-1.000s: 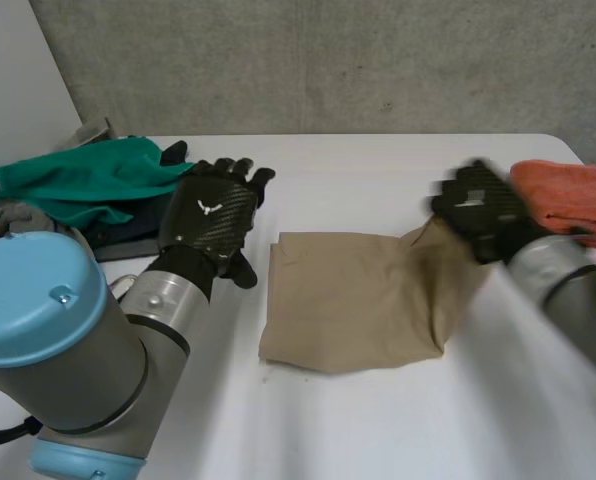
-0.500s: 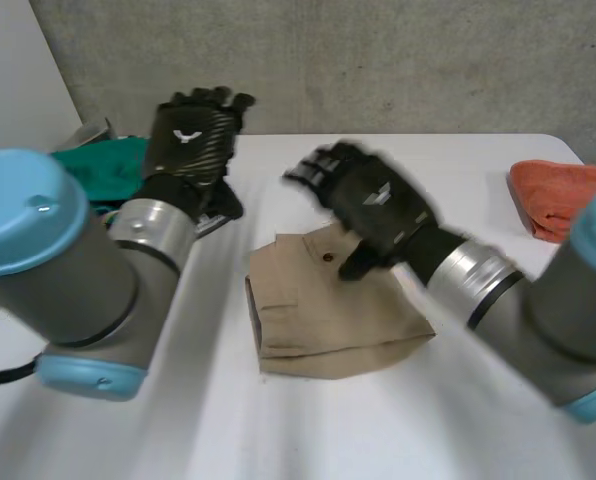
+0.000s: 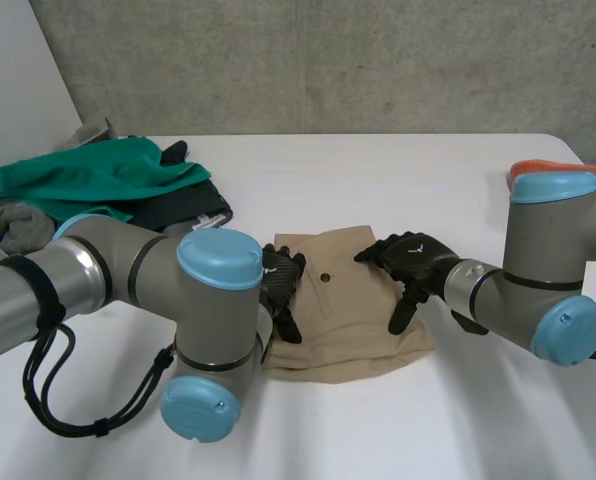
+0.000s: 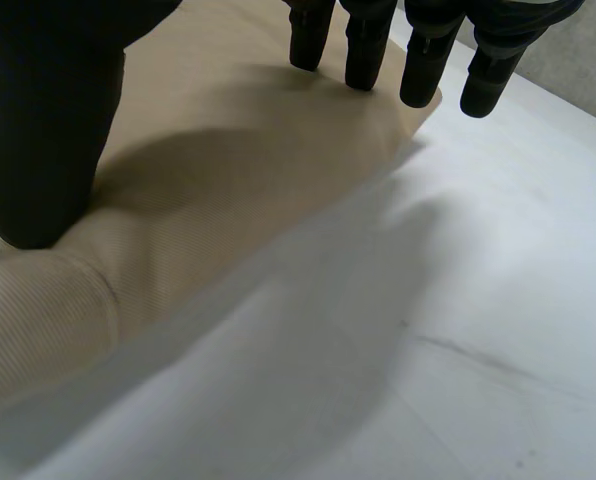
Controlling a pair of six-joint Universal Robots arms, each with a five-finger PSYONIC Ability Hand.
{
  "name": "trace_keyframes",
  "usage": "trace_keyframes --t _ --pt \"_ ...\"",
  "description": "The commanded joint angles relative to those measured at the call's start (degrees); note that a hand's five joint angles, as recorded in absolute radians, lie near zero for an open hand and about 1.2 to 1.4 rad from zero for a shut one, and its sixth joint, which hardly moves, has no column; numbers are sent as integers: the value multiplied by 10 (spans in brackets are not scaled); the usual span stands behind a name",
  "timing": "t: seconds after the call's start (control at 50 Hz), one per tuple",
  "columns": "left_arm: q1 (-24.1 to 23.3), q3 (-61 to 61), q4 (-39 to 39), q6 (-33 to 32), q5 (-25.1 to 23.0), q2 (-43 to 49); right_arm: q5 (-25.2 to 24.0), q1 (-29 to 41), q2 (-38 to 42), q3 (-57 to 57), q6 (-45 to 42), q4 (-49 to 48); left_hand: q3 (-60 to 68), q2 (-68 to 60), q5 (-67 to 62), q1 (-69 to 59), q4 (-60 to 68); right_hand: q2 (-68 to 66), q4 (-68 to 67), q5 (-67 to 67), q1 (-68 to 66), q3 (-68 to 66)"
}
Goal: Fold the laundry.
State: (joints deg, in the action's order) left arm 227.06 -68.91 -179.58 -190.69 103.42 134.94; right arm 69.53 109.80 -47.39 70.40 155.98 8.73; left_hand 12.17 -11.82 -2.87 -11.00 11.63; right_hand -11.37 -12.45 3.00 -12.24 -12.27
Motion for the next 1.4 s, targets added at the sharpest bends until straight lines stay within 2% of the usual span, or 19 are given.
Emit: trace_keyframes --t 0.02,0.08,0.14,0.26,0.38,0.44,0.52,0.64,0.74,0.88,0.98,1.4 --pt "-11 -2 34 1 -8 -53 17 -1 -66 23 -19 -15 2 -6 5 -14 8 14 24 -30 22 23" --pt "-9 -1 34 1 -21 -102 17 -1 -103 47 -20 -42 -8 4 15 -4 -2 14 24 -30 22 23" --pt "-6 0 34 1 -41 -137 16 1 -142 104 -20 -119 -8 4 15 -4 -2 14 24 -30 22 23" --pt "33 -12 34 4 -125 -218 4 9 -257 279 -19 -286 -9 6 16 -2 -4 14 24 -30 22 23" --pt "59 -45 34 43 -235 -252 -26 33 -272 415 -22 -356 -3 -1 10 -9 3 14 24 -30 22 23" --pt "66 -47 34 67 -256 -252 -58 41 -265 475 -25 -395 2 -6 5 -14 8 14 24 -30 22 23" --pt "66 -47 33 74 -257 -246 -72 44 -256 494 -26 -438 2 -6 5 -14 8 14 24 -30 22 23" --pt "66 -48 33 77 -256 -242 -63 46 -192 484 -46 -504 2 -6 5 -14 8 14 24 -30 22 23" --pt "67 -49 32 78 -256 -239 -43 46 -168 466 -71 -535 2 -6 5 -14 8 14 24 -30 22 23" --pt "67 -49 30 79 -256 -235 -29 45 -121 425 -93 -536 2 -6 5 -14 8 14 24 -30 22 23" --pt "67 -49 30 79 -256 -234 -28 45 -111 405 -96 -536 1 -4 6 -12 6 -49 -38 33 -41 -40" --pt "68 -50 29 79 -256 -229 -26 79 -57 298 -86 -509 1 -4 6 -12 6 -113 -103 97 -105 -104"
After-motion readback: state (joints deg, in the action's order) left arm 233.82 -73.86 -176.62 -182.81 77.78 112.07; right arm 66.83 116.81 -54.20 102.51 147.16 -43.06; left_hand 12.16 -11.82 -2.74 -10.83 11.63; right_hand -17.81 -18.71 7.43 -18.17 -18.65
